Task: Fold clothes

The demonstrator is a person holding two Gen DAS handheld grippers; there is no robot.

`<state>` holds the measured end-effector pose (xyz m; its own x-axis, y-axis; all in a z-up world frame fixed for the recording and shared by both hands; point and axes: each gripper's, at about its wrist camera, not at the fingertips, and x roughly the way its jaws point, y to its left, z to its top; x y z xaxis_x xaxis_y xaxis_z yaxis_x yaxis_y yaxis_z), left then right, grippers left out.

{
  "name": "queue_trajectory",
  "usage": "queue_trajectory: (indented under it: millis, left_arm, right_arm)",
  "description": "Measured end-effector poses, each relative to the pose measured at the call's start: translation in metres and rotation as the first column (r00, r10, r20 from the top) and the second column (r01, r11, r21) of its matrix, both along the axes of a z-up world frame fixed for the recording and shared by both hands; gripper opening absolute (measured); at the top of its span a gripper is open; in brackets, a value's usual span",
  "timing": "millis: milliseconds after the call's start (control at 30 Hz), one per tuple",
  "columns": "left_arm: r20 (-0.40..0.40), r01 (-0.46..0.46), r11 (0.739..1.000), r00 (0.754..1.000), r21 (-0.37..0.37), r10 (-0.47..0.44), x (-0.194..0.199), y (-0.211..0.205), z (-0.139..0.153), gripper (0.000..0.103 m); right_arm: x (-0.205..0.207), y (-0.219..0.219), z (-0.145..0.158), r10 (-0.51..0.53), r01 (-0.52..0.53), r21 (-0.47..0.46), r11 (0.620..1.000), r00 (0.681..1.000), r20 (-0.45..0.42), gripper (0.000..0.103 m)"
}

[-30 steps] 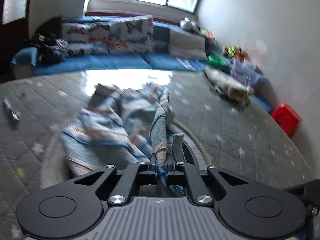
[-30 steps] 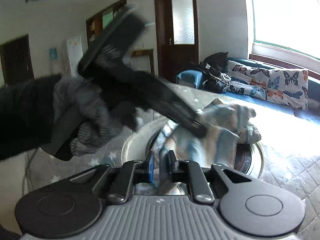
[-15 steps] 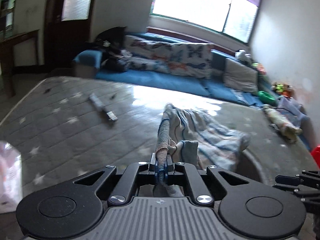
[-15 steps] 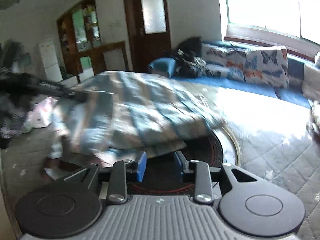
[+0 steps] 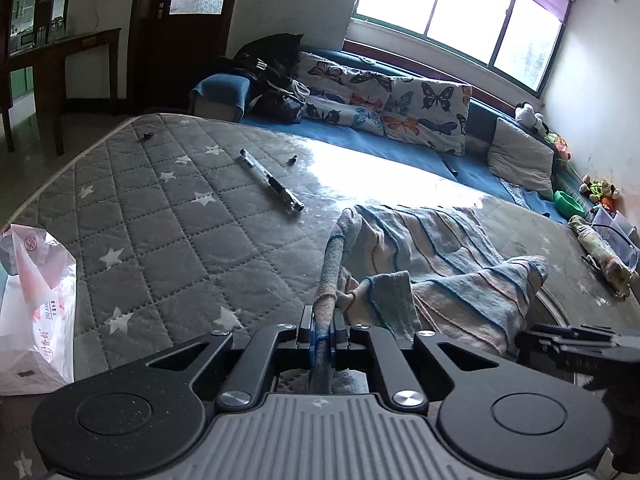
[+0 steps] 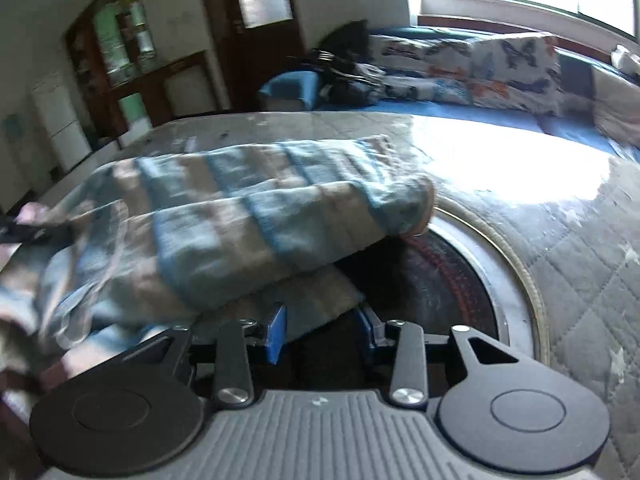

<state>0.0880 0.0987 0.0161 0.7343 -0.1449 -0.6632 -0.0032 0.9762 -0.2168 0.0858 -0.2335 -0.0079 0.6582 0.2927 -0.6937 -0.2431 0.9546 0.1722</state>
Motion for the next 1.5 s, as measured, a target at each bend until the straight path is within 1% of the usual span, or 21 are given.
queue_trajectory:
  millis: [67, 133, 200, 233, 267, 367, 500, 567, 733, 1000, 1167, 1300, 1333, 1433, 1467, 1500]
  left_arm:
    - [-0.005, 0.002, 1.0, 1.0, 0.002, -0.002, 0.001, 0.001, -0.003, 0.007]
    - [-0.011, 0.0, 1.0, 1.0, 0.003, 0.001, 0.002, 0.0, -0.004, 0.007]
    - [-0.016, -0.001, 1.0, 1.0, 0.002, 0.001, 0.003, 0.001, -0.006, 0.007]
    - [-0.019, -0.002, 1.0, 1.0, 0.002, 0.002, 0.004, 0.001, -0.007, 0.007]
    - [-0.021, -0.003, 1.0, 1.0, 0.003, 0.003, 0.004, 0.0, -0.008, 0.007]
    - [-0.021, -0.008, 1.0, 1.0, 0.004, 0.008, 0.003, -0.001, -0.008, 0.007]
    - [-0.014, -0.007, 1.0, 1.0, 0.002, 0.007, -0.001, -0.002, -0.006, 0.007]
    - [-0.012, -0.001, 1.0, 1.0, 0.001, 0.001, -0.005, -0.006, -0.005, 0.007]
    - [-0.029, 0.023, 1.0, 0.999, -0.007, -0.023, -0.013, -0.018, -0.01, 0.007]
    - [-0.062, 0.075, 0.997, 0.995, -0.008, -0.075, -0.033, -0.048, -0.017, 0.007]
    - [-0.087, 0.134, 0.991, 0.987, -0.016, -0.135, -0.052, -0.069, -0.018, 0.007]
    - [-0.107, 0.201, 0.98, 0.974, -0.014, -0.201, -0.061, -0.086, -0.019, 0.007]
    - [-0.111, 0.218, 0.976, 0.969, -0.015, -0.219, -0.062, -0.09, -0.019, 0.01]
    - [-0.098, 0.248, 0.969, 0.964, 0.002, -0.246, -0.062, -0.1, -0.011, 0.012]
    - [-0.087, 0.246, 0.969, 0.966, 0.014, -0.244, -0.06, -0.103, -0.005, 0.018]
    - [-0.067, 0.252, 0.968, 0.966, 0.022, -0.25, -0.059, -0.105, 0.0, 0.022]
  right_arm:
    - [0.007, 0.001, -0.003, -0.022, 0.022, -0.008, 1.0, 1.0, 0.006, 0.042]
    - [0.012, 0.005, -0.006, -0.026, 0.026, -0.016, 1.0, 1.0, 0.013, 0.04]
    - [0.014, 0.008, -0.005, -0.012, 0.013, -0.02, 1.0, 1.0, 0.017, 0.033]
    - [0.014, 0.01, -0.004, -0.004, 0.004, -0.021, 1.0, 1.0, 0.016, 0.019]
    - [0.014, 0.012, -0.004, 0.007, -0.007, -0.018, 1.0, 1.0, 0.012, 0.012]
    - [0.008, 0.011, 0.0, 0.027, -0.026, -0.02, 0.999, 0.999, 0.03, 0.008]
    - [-0.016, -0.002, 0.02, 0.034, -0.027, -0.076, 0.997, 0.995, 0.098, 0.007]
    - [-0.029, -0.012, 0.031, 0.02, -0.007, -0.099, 0.995, 0.992, 0.128, 0.007]
    - [-0.066, -0.048, 0.053, -0.041, 0.07, -0.163, 0.984, 0.984, 0.172, 0.007]
    - [-0.124, -0.101, 0.06, -0.172, 0.215, -0.229, 0.949, 0.966, 0.193, 0.007]
    - [-0.165, -0.125, 0.057, -0.239, 0.273, -0.248, 0.929, 0.958, 0.159, 0.007]
    - [-0.202, -0.144, 0.046, -0.288, 0.305, -0.268, 0.914, 0.952, 0.102, 0.007]
    - [-0.21, -0.148, 0.043, -0.297, 0.309, -0.272, 0.911, 0.951, 0.084, 0.007]
    - [-0.227, -0.16, 0.038, -0.321, 0.318, -0.256, 0.913, 0.946, 0.031, 0.009]
    - [-0.231, -0.163, 0.037, -0.328, 0.322, -0.249, 0.913, 0.944, 0.016, 0.012]
    - [-0.234, -0.165, 0.037, -0.335, 0.327, -0.245, 0.913, 0.942, 0.008, 0.015]
